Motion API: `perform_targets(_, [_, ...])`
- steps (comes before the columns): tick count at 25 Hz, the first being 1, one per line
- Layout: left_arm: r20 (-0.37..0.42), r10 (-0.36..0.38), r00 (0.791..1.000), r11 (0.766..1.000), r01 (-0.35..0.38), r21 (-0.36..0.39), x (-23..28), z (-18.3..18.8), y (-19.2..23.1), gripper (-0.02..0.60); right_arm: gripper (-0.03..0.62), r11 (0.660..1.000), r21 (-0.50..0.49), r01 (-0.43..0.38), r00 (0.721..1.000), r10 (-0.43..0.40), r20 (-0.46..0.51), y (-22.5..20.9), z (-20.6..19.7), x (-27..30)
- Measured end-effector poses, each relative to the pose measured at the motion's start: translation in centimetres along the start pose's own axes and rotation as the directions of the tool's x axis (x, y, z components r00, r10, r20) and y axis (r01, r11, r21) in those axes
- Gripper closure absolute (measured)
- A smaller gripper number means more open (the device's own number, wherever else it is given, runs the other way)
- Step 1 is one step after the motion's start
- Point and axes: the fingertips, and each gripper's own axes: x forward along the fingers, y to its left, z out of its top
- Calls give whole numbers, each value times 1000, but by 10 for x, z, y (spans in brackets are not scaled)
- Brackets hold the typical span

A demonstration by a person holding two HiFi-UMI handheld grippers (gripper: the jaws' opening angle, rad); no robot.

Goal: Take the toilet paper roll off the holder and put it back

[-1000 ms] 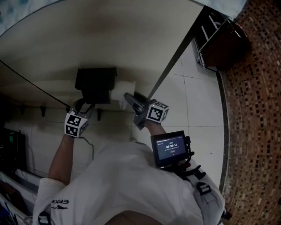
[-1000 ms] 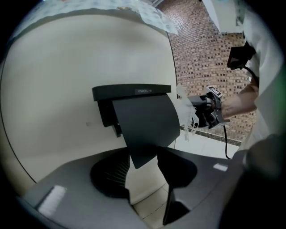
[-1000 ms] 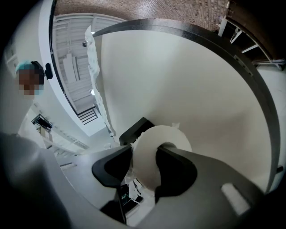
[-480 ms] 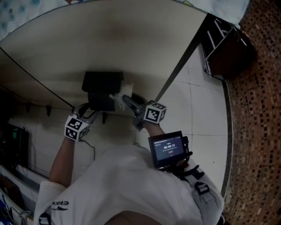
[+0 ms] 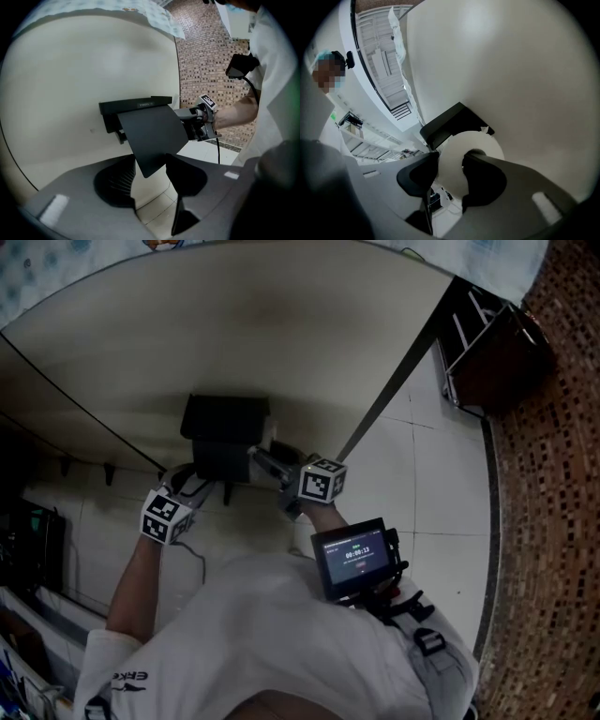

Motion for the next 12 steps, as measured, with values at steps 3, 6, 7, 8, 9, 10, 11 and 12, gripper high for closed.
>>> perform_targets(3, [-9,11,1000,1000,-11,1,-1,-2,0,377,414,1000,1,-19,1000,19,-24,5,-4,7])
perform_targets(6, [-9,15,1000,1000,-15,-6,-2,-2,-2,376,416,999,22,-29,999,30,-29,4,-6,9])
perform_targets(7, [-10,15,1000,1000,-15,-4,-3,-2,-2,376,416,999,29,-34,999,35,-31,4,-7,9])
perform_targets(8, [-14,16,1000,1000,-16,-3,-3,-4,-2,374,414,999,34,-40,999,41,-33,3,-7,8])
perform_targets(9, [-19,18,1000,1000,-18,-1,-4,-6,-1,374,414,998,38,-44,998,45,-35,4,-7,8])
perform_targets(10, [-20,19,1000,1000,-19,-1,-4,-7,-1,375,413,998,43,-49,998,51,-34,4,-7,9])
perform_targets(11, [-17,19,1000,1000,-20,-1,-3,-6,-1,376,413,997,51,-57,998,59,-29,6,-6,9])
perform_targets(12, [-13,20,1000,1000,-20,-4,-3,-5,-1,376,408,996,60,-68,997,69,-23,8,-5,9])
